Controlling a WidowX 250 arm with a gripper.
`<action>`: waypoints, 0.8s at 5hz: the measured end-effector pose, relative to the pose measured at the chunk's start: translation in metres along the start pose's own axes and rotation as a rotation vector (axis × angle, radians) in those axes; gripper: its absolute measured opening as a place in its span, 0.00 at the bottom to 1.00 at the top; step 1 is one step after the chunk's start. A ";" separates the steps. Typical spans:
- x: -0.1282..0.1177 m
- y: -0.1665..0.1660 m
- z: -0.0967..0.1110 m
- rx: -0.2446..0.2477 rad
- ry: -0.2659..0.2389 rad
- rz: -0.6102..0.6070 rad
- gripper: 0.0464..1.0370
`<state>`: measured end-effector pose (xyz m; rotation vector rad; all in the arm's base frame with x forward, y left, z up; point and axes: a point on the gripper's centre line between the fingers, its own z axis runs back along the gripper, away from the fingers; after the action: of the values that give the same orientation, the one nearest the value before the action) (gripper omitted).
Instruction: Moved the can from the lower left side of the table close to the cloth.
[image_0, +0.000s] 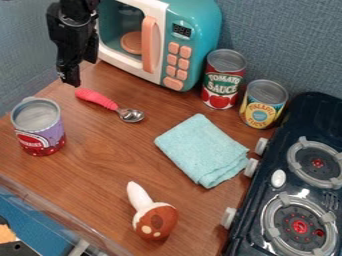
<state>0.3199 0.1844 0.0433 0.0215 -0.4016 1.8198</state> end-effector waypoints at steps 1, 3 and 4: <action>-0.003 0.005 -0.009 0.030 0.011 0.001 0.96; 0.015 0.017 -0.012 0.077 0.026 0.064 0.96; 0.037 0.026 -0.013 0.092 -0.021 0.089 0.96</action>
<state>0.2871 0.2167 0.0322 0.0881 -0.3375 1.9259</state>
